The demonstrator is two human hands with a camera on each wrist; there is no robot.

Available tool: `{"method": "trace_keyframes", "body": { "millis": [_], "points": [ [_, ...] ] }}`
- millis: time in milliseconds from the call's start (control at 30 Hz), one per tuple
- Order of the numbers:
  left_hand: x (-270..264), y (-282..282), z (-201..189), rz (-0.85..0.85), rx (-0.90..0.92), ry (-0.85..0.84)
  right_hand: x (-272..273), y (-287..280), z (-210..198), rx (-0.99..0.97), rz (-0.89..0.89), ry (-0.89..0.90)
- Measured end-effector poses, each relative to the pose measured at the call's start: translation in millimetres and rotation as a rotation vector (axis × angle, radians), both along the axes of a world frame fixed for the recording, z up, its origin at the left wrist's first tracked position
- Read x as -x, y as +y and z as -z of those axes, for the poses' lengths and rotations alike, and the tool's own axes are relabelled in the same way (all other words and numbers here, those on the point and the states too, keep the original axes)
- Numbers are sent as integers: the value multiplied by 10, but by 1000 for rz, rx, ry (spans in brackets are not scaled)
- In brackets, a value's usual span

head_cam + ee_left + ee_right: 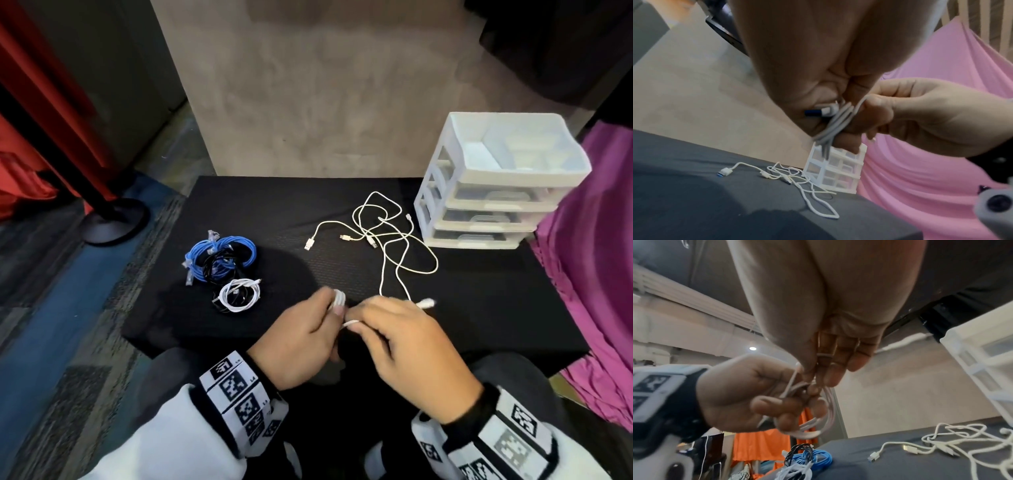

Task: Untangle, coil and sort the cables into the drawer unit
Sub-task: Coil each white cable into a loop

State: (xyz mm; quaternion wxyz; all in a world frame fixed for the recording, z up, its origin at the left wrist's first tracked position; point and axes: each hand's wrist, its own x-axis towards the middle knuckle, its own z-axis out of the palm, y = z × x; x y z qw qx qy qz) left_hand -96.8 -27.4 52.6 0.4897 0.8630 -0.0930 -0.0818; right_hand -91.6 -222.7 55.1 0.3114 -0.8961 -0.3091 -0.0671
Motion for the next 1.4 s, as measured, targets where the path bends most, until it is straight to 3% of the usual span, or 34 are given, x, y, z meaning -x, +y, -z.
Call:
{"method": "trace_keyframes", "body": {
  "millis": [133,233,333,500,667,900,1167,1233,1333,1400],
  "points": [
    [21,-40,-150,54,356,241,-41,-46,-90,-109,-9,-37],
    [59,-53,-221,169,542,397,-38,-63,-104,-399,30,186],
    [133,-65,-248,167,617,427,-80,-67,-67,-652,10,381],
    [91,-87,-279,16,887,365,9,-57,49,-710,-10,519],
    [81,-102,-207,-16,810,317,53,-55,71,-758,-75,681],
    [29,-345,6,-239,620,48,-17,75,191,-986,136,724],
    [45,-167,118,-146,242,-172,40,64,213,-1055,123,850],
    [21,-183,137,-217,288,-100,45,77,210,-990,126,762],
    [-49,-202,163,-397,459,83,47,55,186,-575,185,291],
    [-83,-203,175,-473,528,132,43,47,181,-338,175,89]
  ]
}}
